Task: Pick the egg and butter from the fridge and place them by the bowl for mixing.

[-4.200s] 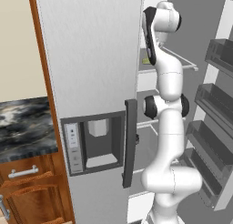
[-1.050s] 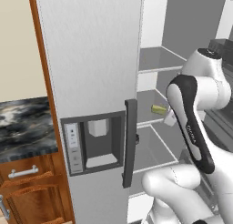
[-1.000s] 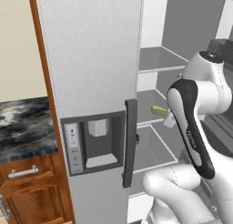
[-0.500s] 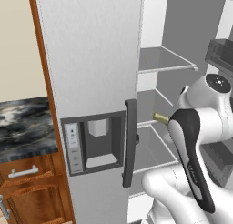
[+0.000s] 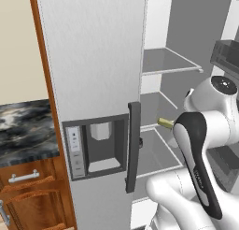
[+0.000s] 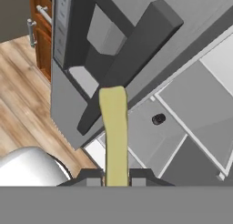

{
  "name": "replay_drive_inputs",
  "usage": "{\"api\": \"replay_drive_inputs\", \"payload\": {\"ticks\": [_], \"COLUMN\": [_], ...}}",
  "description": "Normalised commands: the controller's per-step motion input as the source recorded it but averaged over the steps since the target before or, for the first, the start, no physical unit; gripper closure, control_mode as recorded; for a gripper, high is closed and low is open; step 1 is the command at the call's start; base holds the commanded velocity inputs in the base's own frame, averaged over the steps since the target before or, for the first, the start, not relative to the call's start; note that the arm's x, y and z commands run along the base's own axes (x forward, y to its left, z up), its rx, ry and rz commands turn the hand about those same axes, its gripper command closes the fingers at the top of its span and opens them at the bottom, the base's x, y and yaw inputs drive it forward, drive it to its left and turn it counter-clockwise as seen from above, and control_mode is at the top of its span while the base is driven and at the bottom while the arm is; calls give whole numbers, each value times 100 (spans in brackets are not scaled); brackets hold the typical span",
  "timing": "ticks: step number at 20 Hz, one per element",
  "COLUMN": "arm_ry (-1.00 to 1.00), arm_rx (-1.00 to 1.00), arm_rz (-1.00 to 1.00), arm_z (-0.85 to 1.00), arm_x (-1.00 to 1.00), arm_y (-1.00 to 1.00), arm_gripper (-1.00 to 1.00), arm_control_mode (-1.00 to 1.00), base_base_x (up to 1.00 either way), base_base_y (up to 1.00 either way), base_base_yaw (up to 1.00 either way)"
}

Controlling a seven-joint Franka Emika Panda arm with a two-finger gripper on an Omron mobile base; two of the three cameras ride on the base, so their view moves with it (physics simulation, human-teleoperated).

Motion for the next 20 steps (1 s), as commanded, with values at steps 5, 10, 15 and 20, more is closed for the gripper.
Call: {"api": "replay_drive_inputs", "payload": {"ticks": [5, 10, 15, 20], "arm_ry": [0, 0, 0, 0], "arm_rx": [0, 0, 0, 0], "arm_rz": [0, 0, 0, 0], "arm_z": [0, 0, 0, 0], "arm_x": [0, 0, 0, 0], "arm_y": [0, 0, 0, 0], "arm_gripper": [100, 100, 100, 100], "arm_control_mode": [100, 100, 100, 100], "base_base_x": [-3, -53, -65, -61], "base_base_y": [0, 0, 2, 16], "base_base_yaw": [0, -3, -5, 0]}}
